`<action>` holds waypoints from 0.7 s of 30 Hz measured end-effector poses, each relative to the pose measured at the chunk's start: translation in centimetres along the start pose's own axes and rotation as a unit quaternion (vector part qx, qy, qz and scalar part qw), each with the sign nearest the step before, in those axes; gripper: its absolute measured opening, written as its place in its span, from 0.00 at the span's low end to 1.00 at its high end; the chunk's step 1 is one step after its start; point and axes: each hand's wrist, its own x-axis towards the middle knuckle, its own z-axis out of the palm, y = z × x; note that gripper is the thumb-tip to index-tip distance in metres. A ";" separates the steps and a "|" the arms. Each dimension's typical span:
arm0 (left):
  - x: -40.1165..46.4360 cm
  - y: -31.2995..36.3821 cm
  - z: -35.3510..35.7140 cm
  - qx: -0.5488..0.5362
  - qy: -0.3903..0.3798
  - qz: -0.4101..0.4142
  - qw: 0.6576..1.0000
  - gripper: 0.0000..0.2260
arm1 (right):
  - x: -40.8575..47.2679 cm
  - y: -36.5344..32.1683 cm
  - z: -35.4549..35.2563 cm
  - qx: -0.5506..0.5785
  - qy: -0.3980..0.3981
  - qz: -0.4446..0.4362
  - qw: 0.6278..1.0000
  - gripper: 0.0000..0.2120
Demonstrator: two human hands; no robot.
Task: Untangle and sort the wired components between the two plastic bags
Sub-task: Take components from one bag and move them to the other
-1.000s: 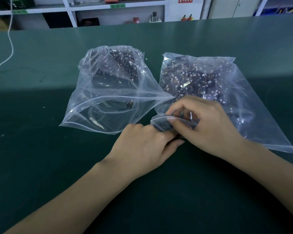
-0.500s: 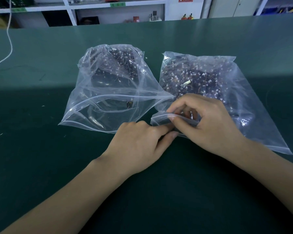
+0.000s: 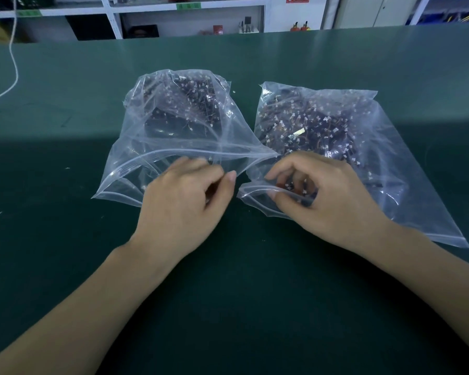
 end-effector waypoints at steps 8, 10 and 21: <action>0.1 -1.0 0.2 0.122 -0.197 -0.088 0.969 0.29 | 0.1 -0.1 0.0 -0.010 -0.009 0.009 1.000 0.06; 0.1 -1.2 0.2 0.124 -0.242 -0.098 0.957 0.33 | 0.1 -0.1 0.0 -0.010 -0.012 0.008 1.000 0.06; 0.3 -1.3 -0.4 0.136 -0.244 -0.087 0.956 0.33 | 0.0 0.3 0.2 -0.011 -0.022 0.016 1.000 0.07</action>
